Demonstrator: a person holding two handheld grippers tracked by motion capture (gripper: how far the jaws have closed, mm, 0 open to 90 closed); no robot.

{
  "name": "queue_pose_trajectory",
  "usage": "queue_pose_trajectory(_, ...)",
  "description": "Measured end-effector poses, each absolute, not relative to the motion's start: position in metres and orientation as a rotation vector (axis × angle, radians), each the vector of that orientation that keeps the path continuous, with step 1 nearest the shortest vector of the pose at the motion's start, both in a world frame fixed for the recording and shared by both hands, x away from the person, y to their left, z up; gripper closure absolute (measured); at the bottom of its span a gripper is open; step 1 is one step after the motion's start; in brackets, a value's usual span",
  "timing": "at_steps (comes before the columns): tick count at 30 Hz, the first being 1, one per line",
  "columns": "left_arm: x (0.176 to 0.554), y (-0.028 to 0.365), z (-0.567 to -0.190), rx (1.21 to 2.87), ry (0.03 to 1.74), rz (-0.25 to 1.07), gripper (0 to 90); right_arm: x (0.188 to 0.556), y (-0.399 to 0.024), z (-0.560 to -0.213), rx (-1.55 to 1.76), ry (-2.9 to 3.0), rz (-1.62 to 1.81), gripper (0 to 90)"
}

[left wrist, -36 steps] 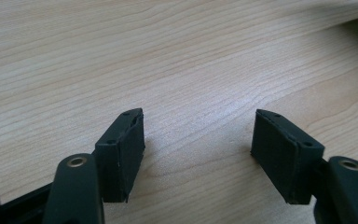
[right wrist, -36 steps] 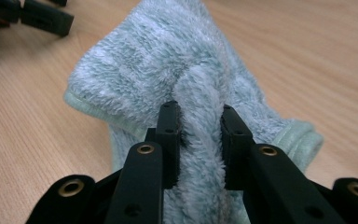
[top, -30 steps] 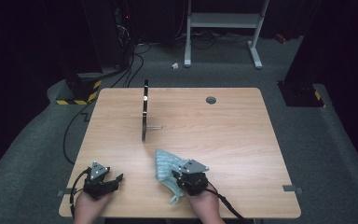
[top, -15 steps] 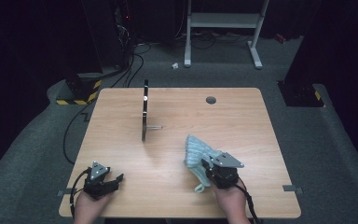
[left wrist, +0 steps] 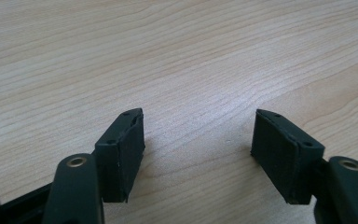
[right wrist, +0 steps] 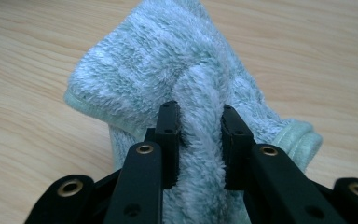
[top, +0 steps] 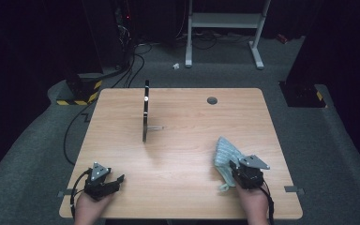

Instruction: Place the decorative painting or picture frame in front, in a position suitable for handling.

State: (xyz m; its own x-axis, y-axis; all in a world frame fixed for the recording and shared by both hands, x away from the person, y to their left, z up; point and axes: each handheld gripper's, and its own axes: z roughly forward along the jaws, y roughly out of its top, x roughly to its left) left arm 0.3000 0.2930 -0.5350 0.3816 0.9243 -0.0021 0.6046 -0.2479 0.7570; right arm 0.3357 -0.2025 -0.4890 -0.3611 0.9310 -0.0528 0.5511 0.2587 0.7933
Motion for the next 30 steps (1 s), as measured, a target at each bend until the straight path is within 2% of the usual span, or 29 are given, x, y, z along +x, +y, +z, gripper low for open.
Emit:
queue_pose_trajectory(9, 0.300, 0.293, -0.535, 1.962, 1.312, 0.598, 34.5, 0.332, -0.227, -0.488, 1.384, 1.960, 0.923, 72.3)
queue_pose_trajectory(16, 0.300, 0.293, -0.535, 1.962, 1.312, 0.599, 34.5, 0.332, -0.229, -0.509, 1.422, 1.989, 0.874, 69.0)
queue_pose_trajectory(19, 0.300, 0.293, -0.535, 1.962, 1.313, 0.598, 34.5, 0.333, -0.228, -0.516, 1.431, 2.004, 0.858, 65.0)
queue_pose_trajectory(20, 0.300, 0.293, -0.535, 1.962, 1.312, 0.599, 34.5, 0.334, -0.228, -0.518, 1.438, 2.012, 0.853, 61.4)
queue_pose_trajectory(21, 0.300, 0.293, -0.535, 1.962, 1.312, 0.598, 34.5, 0.334, -0.227, -0.518, 1.447, 2.003, 0.865, 52.5)
queue_pose_trajectory(24, 0.300, 0.293, -0.535, 1.963, 1.311, 0.597, 34.5, 0.334, -0.226, -0.508, 1.448, 1.982, 0.897, 43.4)
queue_pose_trajectory(30, 0.300, 0.293, -0.535, 1.963, 1.311, 0.596, 34.5, 0.330, -0.218, -0.483, 1.386, 1.940, 0.931, 37.6)
